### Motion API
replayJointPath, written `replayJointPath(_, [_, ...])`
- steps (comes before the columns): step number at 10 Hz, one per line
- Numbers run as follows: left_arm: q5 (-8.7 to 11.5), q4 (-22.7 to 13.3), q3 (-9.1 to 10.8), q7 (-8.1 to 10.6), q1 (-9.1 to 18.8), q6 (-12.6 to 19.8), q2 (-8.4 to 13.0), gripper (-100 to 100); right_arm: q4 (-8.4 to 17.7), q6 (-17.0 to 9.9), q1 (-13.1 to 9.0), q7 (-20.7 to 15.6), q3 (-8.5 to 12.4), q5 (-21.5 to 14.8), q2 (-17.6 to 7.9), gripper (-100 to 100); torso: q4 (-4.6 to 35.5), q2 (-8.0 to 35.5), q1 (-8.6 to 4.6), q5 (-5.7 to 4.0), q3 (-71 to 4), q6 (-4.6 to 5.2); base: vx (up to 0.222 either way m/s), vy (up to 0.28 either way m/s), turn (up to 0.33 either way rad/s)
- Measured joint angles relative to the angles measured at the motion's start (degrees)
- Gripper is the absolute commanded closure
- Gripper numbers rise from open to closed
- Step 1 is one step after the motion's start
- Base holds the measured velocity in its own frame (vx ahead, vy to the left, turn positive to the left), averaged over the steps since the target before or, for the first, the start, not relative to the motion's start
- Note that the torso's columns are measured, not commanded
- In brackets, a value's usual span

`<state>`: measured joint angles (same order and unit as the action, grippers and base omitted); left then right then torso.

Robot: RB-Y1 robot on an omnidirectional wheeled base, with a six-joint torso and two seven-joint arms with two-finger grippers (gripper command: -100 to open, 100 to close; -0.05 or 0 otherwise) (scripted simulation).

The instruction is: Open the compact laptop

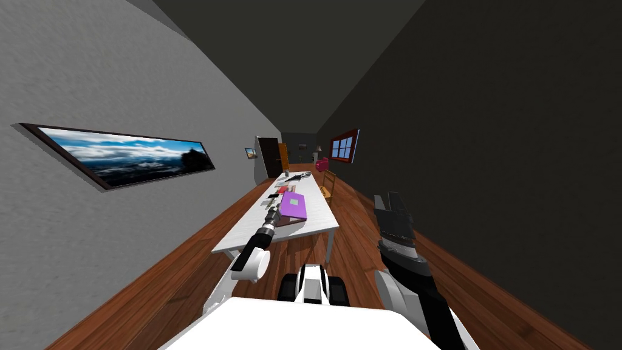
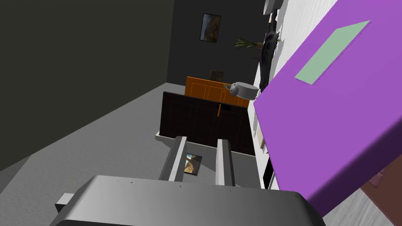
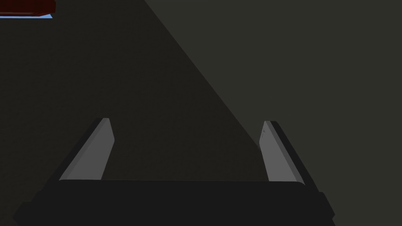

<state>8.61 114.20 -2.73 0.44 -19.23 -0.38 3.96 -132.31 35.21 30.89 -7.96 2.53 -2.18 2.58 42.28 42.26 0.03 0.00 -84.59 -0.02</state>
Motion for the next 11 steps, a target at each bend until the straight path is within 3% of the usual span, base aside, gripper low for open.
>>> replayJointPath(9, [1.42,14.25,0.46,0.31,-5.09,9.42,0.93,-100,0.0,0.0,0.0,0.0,0.0,0.0,0.0,0,0.01,0.03,-0.02,0.0,0.02,0.01,0.03,-0.004,0.007])
replayJointPath(10, [1.45,14.47,0.46,0.33,-5.18,9.64,0.95,0,0.0,0.0,0.0,0.0,0.0,0.0,0.0,0,0.01,0.06,-0.01,0.01,0.04,0.02,0.0,0.0,0.0])
replayJointPath(11, [1.44,14.44,0.46,0.33,-5.17,9.62,0.95,0,0.0,0.0,0.0,0.0,0.0,0.0,0.0,0,0.02,0.08,-0.01,0.01,0.05,0.02,0.0,0.0,0.0])
